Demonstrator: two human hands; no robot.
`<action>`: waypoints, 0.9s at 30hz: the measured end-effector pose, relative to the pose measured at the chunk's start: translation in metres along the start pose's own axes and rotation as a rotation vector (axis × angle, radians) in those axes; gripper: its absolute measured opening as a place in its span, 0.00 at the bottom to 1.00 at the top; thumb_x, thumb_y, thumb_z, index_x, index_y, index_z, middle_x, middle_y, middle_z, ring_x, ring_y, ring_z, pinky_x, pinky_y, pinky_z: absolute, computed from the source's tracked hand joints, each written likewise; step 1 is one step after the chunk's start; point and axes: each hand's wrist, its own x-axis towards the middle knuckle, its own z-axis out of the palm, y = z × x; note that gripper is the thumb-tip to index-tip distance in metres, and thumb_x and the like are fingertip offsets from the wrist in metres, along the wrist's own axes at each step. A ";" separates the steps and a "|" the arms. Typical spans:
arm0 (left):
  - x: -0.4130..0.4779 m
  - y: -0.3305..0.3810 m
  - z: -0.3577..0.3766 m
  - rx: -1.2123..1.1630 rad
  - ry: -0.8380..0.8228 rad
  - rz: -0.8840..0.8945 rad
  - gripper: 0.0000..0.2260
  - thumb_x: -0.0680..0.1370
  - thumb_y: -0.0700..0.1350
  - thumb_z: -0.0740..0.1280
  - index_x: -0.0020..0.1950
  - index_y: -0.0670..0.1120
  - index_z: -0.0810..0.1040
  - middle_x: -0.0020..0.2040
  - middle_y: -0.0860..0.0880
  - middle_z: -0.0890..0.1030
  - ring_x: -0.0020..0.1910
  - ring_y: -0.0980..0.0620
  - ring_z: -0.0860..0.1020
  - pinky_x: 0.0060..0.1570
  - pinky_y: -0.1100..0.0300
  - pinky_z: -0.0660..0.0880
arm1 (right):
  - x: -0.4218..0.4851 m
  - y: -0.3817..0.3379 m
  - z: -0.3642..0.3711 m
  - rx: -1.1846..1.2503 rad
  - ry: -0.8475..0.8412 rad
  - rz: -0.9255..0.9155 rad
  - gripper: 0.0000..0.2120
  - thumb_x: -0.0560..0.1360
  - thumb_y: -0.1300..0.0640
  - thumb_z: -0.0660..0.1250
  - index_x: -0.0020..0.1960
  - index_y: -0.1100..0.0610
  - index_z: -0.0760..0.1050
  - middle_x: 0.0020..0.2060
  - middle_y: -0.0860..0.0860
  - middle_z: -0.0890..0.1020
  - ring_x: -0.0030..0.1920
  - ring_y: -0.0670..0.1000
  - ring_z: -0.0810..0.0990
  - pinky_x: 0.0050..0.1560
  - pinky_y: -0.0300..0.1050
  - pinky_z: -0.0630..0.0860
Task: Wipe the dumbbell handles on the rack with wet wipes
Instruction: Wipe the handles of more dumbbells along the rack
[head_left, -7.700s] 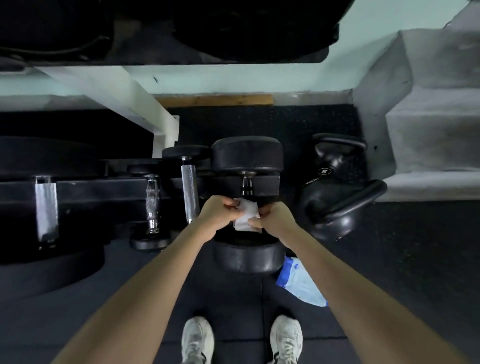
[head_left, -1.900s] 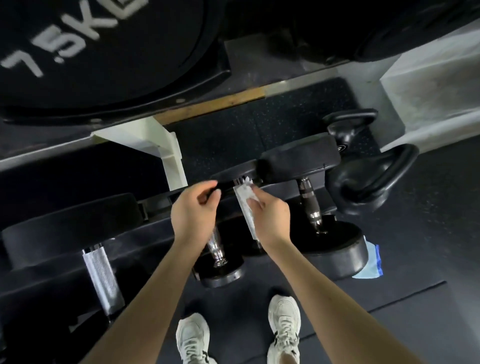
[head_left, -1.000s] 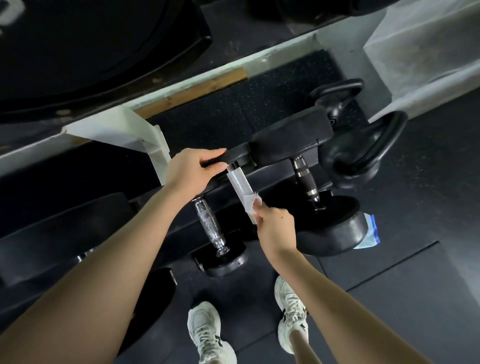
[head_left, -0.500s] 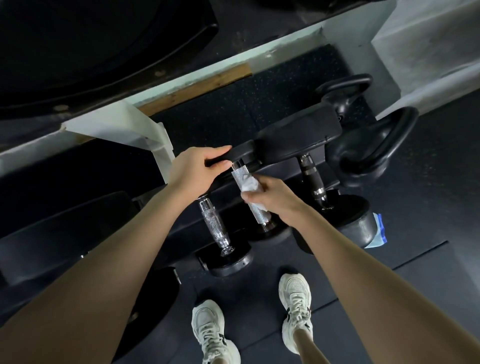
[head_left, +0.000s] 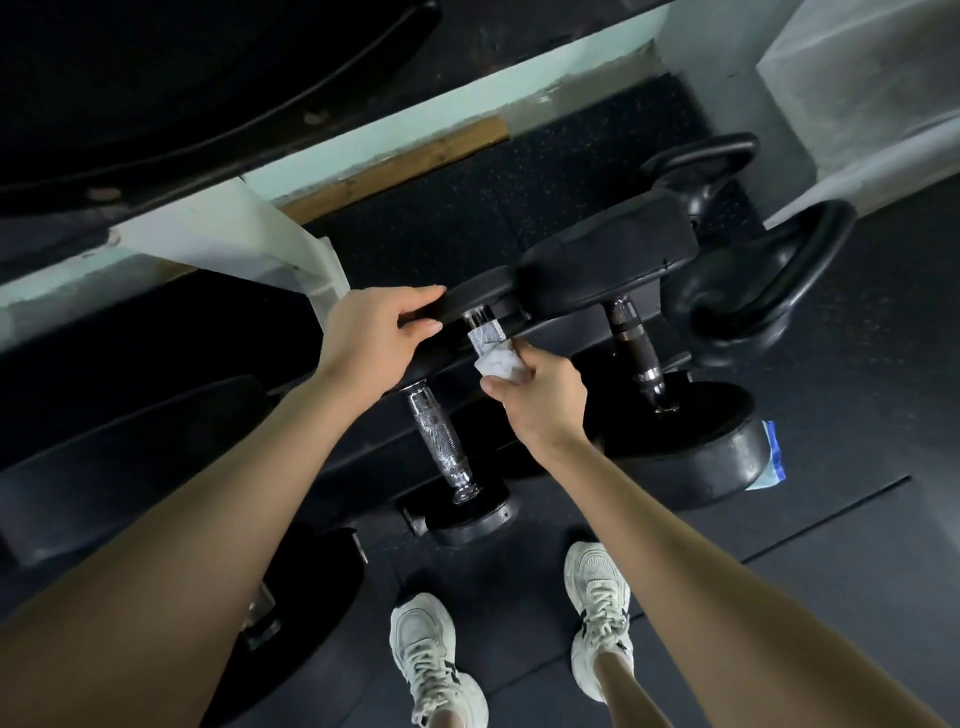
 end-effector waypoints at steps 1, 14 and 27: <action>0.000 0.000 0.000 0.012 -0.004 -0.006 0.17 0.77 0.43 0.68 0.66 0.48 0.75 0.63 0.50 0.78 0.63 0.55 0.74 0.56 0.72 0.64 | -0.002 0.000 0.001 -0.001 0.021 -0.008 0.18 0.72 0.57 0.71 0.61 0.53 0.77 0.51 0.48 0.83 0.54 0.48 0.79 0.54 0.41 0.74; 0.021 0.020 0.003 0.047 -0.066 0.036 0.17 0.75 0.51 0.69 0.63 0.55 0.77 0.59 0.53 0.80 0.58 0.55 0.77 0.50 0.66 0.70 | 0.014 -0.030 0.001 -0.057 -0.026 -0.022 0.14 0.74 0.54 0.70 0.58 0.55 0.77 0.49 0.50 0.82 0.51 0.51 0.79 0.49 0.43 0.74; 0.017 0.024 0.002 0.027 -0.069 -0.006 0.17 0.76 0.53 0.67 0.64 0.55 0.76 0.61 0.53 0.79 0.60 0.55 0.76 0.43 0.78 0.62 | -0.014 0.003 -0.032 -0.516 -0.227 0.145 0.11 0.72 0.48 0.71 0.49 0.53 0.77 0.40 0.47 0.79 0.44 0.50 0.80 0.33 0.40 0.67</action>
